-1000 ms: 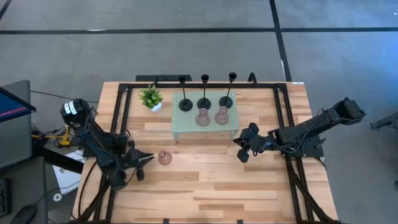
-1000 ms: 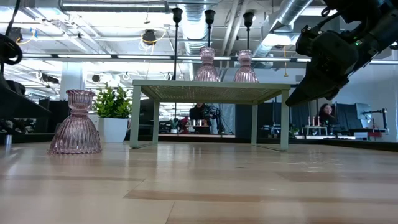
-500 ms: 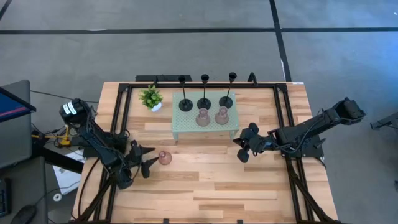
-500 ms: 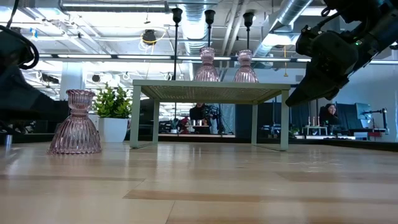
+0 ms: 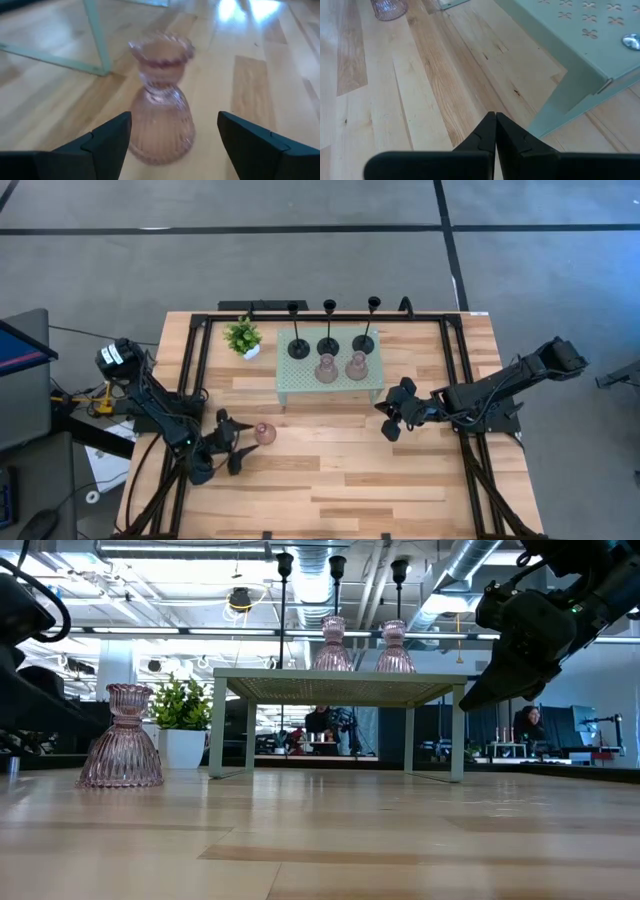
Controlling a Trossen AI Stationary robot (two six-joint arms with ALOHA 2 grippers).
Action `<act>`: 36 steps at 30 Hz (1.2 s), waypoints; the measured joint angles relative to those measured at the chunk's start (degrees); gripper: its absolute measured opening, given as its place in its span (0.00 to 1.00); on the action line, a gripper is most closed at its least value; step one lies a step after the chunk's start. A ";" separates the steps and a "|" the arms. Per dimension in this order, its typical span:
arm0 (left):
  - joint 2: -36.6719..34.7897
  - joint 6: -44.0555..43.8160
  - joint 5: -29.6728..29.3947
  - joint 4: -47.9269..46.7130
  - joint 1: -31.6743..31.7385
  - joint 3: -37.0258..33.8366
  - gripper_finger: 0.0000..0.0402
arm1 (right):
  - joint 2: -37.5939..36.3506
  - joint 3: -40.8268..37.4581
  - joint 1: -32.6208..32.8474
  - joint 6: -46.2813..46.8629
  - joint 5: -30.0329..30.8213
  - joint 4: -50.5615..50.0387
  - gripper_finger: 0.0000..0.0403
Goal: Pick & Place candle stick holders
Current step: Put the pink glass candle holder on the shelf aligned with the left black candle holder
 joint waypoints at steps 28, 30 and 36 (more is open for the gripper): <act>0.00 0.34 1.24 4.52 12.16 0.00 0.74 | 0.00 0.00 -0.04 0.00 0.02 -0.02 0.00; 0.00 0.36 1.24 4.99 12.74 0.00 0.74 | 0.00 0.00 -0.04 0.00 0.04 -0.03 0.00; 0.00 5.71 2.19 9.82 14.87 0.00 0.74 | 0.00 0.00 -0.04 0.00 0.09 -0.02 0.00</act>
